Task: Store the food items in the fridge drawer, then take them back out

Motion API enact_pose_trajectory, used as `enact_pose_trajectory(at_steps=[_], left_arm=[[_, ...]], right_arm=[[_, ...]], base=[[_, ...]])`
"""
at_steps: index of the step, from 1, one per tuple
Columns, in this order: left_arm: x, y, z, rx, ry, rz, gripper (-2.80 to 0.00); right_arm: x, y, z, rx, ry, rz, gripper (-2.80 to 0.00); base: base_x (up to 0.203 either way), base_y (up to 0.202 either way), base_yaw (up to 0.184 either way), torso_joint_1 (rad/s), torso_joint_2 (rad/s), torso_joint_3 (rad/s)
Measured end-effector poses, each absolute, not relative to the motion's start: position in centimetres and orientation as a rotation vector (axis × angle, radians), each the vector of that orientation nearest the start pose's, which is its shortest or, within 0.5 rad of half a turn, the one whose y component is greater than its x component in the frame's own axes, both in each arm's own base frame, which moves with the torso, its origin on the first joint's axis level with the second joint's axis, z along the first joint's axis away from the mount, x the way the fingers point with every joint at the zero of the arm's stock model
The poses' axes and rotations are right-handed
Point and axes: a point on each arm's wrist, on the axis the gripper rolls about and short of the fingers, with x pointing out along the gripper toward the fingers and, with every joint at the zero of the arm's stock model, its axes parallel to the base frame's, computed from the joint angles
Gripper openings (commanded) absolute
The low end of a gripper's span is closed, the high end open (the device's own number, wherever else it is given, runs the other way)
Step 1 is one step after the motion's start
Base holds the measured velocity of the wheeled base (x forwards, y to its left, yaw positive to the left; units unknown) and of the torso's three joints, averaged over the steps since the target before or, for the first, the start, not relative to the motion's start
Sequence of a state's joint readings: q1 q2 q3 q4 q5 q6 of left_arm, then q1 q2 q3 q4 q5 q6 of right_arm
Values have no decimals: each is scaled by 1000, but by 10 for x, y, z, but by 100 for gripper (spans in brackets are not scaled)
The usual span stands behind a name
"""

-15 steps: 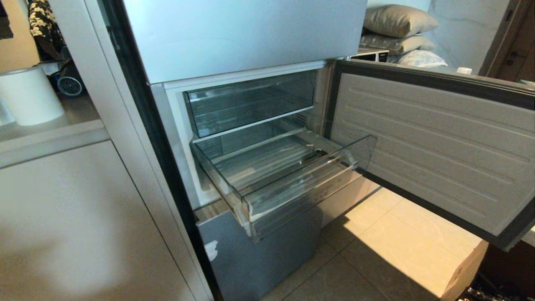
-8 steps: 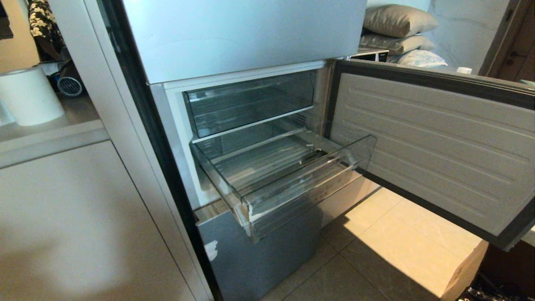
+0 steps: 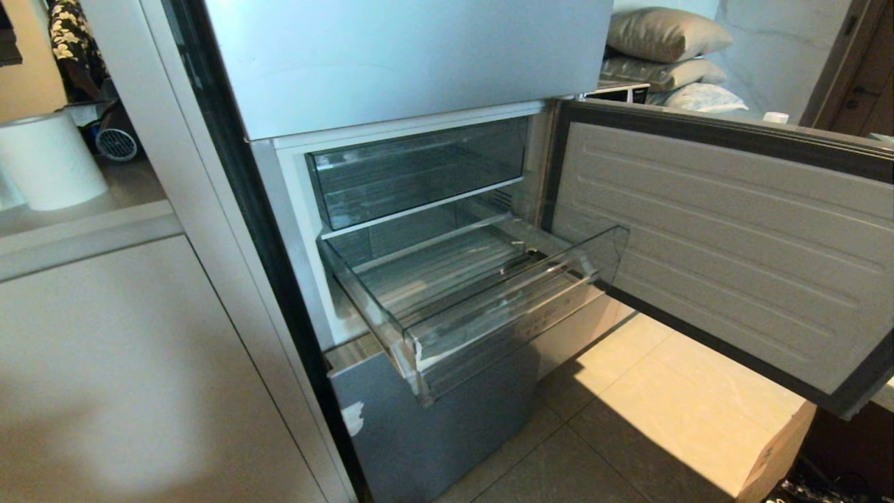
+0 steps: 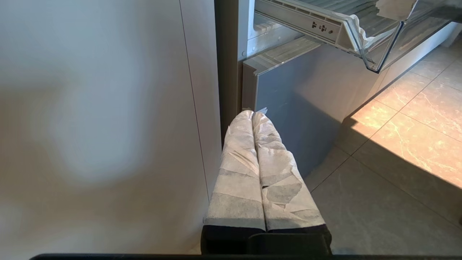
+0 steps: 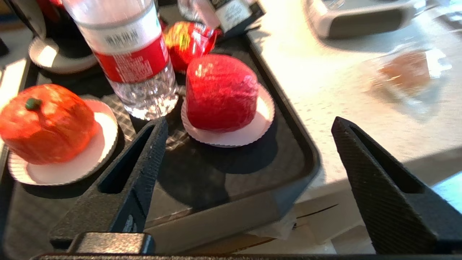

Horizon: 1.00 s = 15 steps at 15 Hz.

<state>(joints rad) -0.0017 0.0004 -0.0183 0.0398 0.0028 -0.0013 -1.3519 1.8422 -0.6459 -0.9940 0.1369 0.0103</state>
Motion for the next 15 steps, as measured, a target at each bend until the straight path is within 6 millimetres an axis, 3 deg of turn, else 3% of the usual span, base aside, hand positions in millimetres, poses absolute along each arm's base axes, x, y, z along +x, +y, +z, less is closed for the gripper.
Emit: enact_pose_trajectory(at_steps=[6,10,15], left_arm=[[-24,0,76,-1,22,1,-280],[-24,0,76,-1,22,1,-280],[-24,0,76,-1,22,1,-280]], right_arm=[[89,-340,116,194,141,-1144,0],[108,-352,108,237,115,-1089,0],[117,-364,101,246,109,-1078,0]], base=[[0,0,0,0,0,0],[0,0,0,0,0,0],[0,0,0,0,0,0]])
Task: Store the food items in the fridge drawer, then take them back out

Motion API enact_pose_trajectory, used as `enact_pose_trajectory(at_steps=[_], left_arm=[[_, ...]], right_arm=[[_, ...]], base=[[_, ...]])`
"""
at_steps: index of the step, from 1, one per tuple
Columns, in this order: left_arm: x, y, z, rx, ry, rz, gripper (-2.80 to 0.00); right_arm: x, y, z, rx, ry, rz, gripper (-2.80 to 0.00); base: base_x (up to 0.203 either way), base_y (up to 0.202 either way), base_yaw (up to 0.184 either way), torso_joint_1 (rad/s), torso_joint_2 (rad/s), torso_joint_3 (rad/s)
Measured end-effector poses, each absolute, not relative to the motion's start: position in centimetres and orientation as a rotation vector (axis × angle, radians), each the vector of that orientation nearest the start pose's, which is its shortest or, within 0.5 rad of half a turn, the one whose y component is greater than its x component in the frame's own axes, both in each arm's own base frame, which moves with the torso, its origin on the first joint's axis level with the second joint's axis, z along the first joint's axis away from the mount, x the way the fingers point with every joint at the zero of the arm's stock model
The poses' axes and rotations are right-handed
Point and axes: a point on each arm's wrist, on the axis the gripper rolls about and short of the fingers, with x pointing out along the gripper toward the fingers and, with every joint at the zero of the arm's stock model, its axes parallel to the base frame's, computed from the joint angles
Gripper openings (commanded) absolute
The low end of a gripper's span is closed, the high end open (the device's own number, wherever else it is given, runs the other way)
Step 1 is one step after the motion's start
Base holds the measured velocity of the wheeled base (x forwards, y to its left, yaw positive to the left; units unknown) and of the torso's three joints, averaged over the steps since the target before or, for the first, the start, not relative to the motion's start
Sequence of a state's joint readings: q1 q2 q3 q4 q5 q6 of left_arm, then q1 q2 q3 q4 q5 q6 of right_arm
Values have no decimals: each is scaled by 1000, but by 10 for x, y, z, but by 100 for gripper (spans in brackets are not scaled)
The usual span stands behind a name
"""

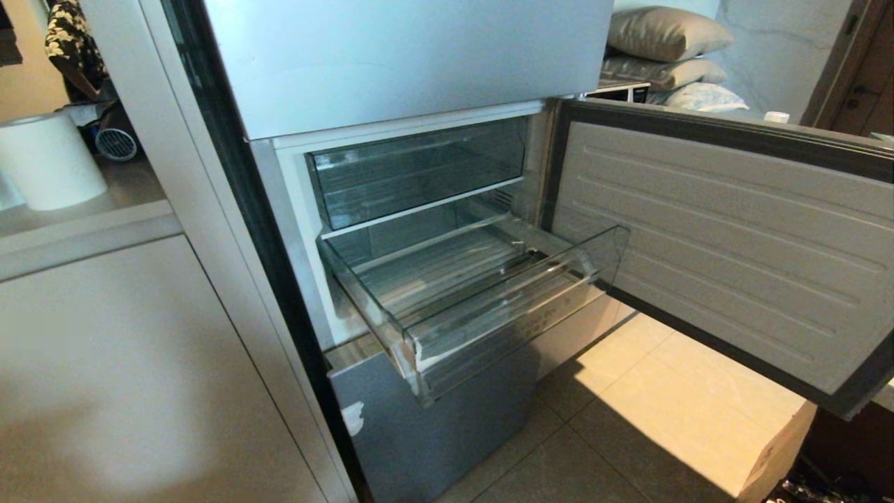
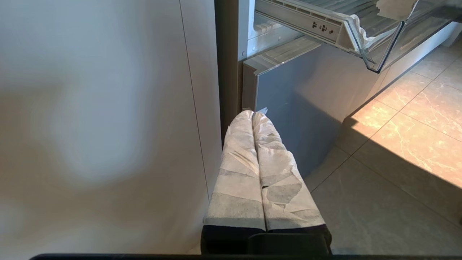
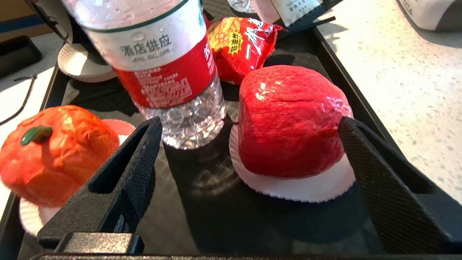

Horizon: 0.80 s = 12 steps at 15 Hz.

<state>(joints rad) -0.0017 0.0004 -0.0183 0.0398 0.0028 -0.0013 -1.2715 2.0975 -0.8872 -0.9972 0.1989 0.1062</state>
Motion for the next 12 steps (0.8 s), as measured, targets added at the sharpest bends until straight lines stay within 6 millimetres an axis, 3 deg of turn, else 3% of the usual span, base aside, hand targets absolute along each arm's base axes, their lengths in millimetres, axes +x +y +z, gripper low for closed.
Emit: enact_pose_trajectory(at_steps=[6,12], left_arm=[[-24,0,76,-1,22,1,-280],[-24,0,76,-1,22,1,-280]], right_arm=[[114,-369,98,243,114,-1090,0],[99,-367,109,229,94,-1124,0]], base=[[0,0,0,0,0,0],[0,0,0,0,0,0]])
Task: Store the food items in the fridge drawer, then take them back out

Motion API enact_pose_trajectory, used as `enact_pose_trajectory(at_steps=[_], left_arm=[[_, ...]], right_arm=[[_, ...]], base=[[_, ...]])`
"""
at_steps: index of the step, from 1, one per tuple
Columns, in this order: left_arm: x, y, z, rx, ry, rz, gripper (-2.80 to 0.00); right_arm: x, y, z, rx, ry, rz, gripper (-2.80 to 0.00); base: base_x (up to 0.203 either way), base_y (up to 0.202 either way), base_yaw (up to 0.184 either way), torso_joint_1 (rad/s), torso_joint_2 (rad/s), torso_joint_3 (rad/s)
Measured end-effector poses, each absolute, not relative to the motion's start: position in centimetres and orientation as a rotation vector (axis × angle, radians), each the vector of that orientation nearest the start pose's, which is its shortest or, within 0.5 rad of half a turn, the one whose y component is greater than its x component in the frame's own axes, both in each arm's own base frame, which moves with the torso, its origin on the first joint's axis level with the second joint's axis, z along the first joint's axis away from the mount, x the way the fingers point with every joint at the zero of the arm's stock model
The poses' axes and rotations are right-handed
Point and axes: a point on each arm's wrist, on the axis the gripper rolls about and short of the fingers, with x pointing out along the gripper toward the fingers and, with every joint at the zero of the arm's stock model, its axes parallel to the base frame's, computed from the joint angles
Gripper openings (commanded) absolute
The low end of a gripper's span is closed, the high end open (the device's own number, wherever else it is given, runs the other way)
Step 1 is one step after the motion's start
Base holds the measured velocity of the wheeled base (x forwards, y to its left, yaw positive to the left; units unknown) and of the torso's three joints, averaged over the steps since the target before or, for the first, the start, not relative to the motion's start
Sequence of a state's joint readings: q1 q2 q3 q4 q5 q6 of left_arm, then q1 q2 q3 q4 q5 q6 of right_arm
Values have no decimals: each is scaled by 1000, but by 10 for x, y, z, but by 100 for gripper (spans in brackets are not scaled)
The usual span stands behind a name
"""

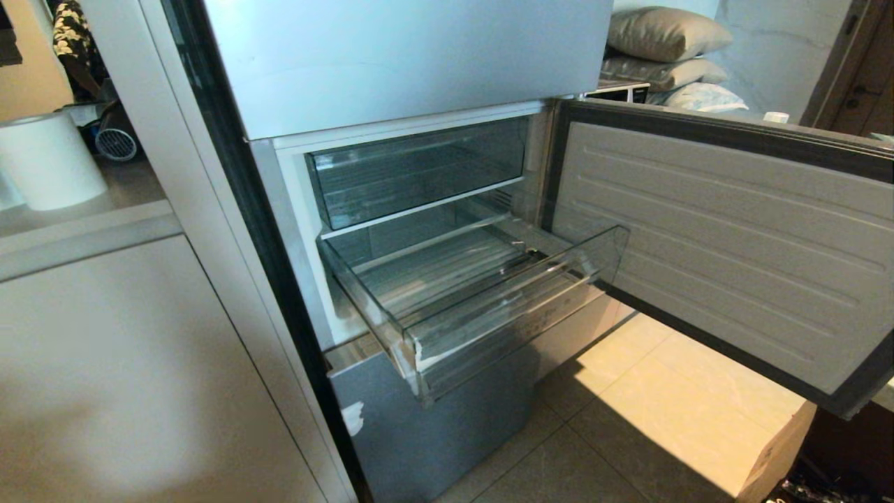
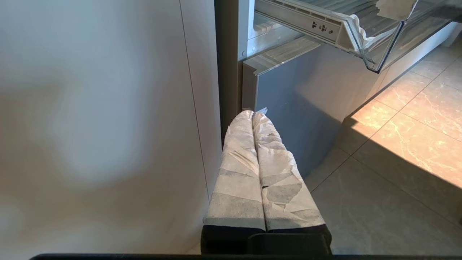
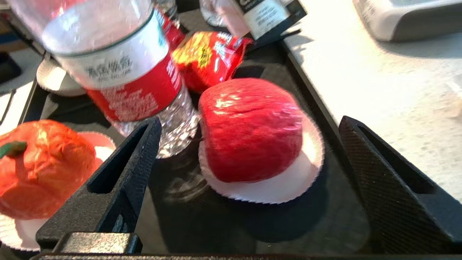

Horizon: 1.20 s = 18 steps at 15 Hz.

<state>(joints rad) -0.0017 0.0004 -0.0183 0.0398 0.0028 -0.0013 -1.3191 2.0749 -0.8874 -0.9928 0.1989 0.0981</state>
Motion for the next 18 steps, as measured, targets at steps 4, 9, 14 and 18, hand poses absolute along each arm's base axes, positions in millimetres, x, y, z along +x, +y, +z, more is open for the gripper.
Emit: enact_pose_trajectory(at_steps=[4,9,14,18], left_arm=[[-24,0,76,-1,22,1,-280],[-24,0,76,-1,22,1,-280],[-24,0,76,-1,22,1,-280],[-24,0,76,-1,22,1,-280]], right_arm=[[95,-373,109,222,88,-1136,0],[98,-384,99,230,96,-1135,0],[104,-393,89,239,101,-1091,0],[109,-396,81,258,109,-1080,0]], base=[[0,0,0,0,0,0],[0,0,0,0,0,0],[0,0,0,0,0,0],[0,0,0,0,0,0]])
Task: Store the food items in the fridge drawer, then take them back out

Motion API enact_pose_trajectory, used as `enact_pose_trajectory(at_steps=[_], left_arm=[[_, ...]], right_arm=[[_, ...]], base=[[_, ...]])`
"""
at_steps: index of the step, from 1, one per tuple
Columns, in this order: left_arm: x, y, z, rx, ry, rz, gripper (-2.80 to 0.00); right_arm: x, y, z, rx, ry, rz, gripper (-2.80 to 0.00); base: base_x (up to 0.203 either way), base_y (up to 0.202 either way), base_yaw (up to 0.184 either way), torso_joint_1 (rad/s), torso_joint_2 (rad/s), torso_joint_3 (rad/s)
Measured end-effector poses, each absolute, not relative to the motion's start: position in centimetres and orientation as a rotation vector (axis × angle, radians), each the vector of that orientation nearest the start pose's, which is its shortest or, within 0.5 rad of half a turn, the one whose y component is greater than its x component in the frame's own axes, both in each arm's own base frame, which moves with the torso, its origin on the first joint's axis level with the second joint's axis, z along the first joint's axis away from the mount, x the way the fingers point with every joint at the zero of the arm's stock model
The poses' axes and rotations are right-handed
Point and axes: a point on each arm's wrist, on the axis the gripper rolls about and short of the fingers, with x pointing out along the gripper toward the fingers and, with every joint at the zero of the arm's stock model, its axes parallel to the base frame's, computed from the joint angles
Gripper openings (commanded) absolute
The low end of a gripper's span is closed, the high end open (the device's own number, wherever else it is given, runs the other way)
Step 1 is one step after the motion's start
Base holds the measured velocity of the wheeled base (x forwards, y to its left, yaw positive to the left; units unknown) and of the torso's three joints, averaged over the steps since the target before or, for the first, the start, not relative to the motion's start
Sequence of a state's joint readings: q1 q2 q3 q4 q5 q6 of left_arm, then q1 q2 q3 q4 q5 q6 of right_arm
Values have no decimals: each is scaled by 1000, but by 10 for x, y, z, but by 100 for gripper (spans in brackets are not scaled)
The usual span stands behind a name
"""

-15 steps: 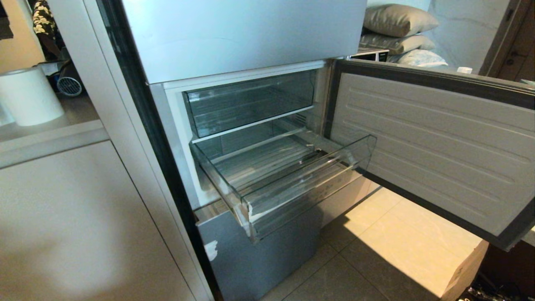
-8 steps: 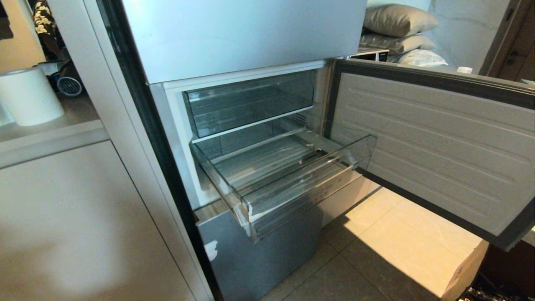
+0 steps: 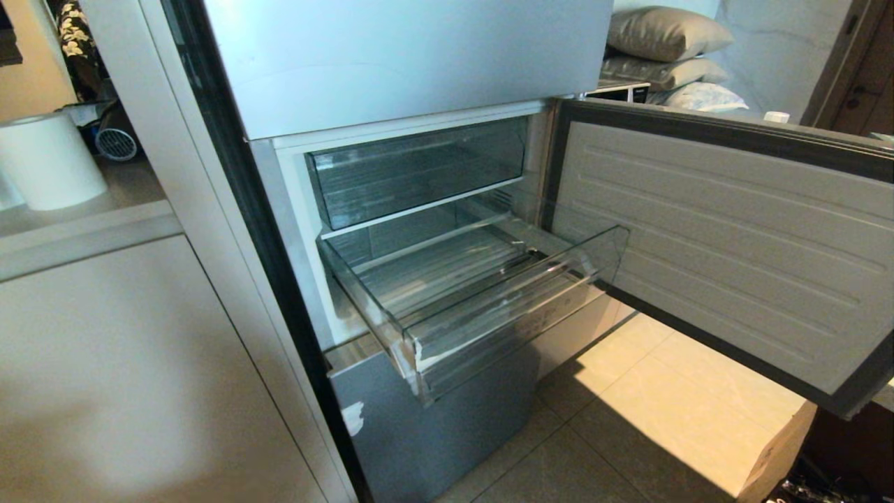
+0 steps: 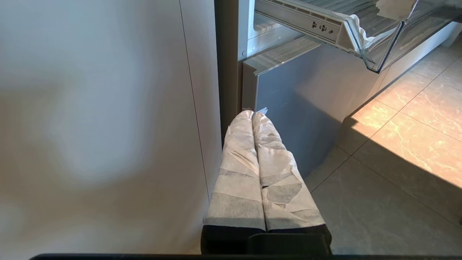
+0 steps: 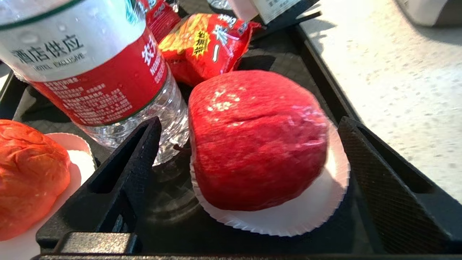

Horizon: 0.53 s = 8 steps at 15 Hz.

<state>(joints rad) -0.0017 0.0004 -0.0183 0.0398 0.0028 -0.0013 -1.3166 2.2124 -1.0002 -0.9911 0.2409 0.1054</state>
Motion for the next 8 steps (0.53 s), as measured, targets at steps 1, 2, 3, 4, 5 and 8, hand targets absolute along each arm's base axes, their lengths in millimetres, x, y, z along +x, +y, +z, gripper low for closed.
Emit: enact_pose_trajectory(at_steps=[1,2,3,4,5,8], left_arm=[[-24,0,76,-1,22,1,-280],[-24,0,76,-1,22,1,-280],[-24,0,76,-1,22,1,-280],[-24,0,76,-1,22,1,-280],[-24,0,76,-1,22,1,-280],[-24,0,76,-1,22,1,-280]], right_arm=[[109,-397,79,266,108,-1081,0],[109,-397,78,270,109,-1082,0],[109,-398,76,275,110,-1082,0],[109,-398,74,280,110,-1082,0],[109,-399,73,288,111,-1082,0],[109,-400,71,295,109,-1083,0]], base=[[0,0,0,0,0,0],[0,0,0,0,0,0],[0,0,0,0,0,0],[0,0,0,0,0,0],[0,0,0,0,0,0],[0,0,0,0,0,0]])
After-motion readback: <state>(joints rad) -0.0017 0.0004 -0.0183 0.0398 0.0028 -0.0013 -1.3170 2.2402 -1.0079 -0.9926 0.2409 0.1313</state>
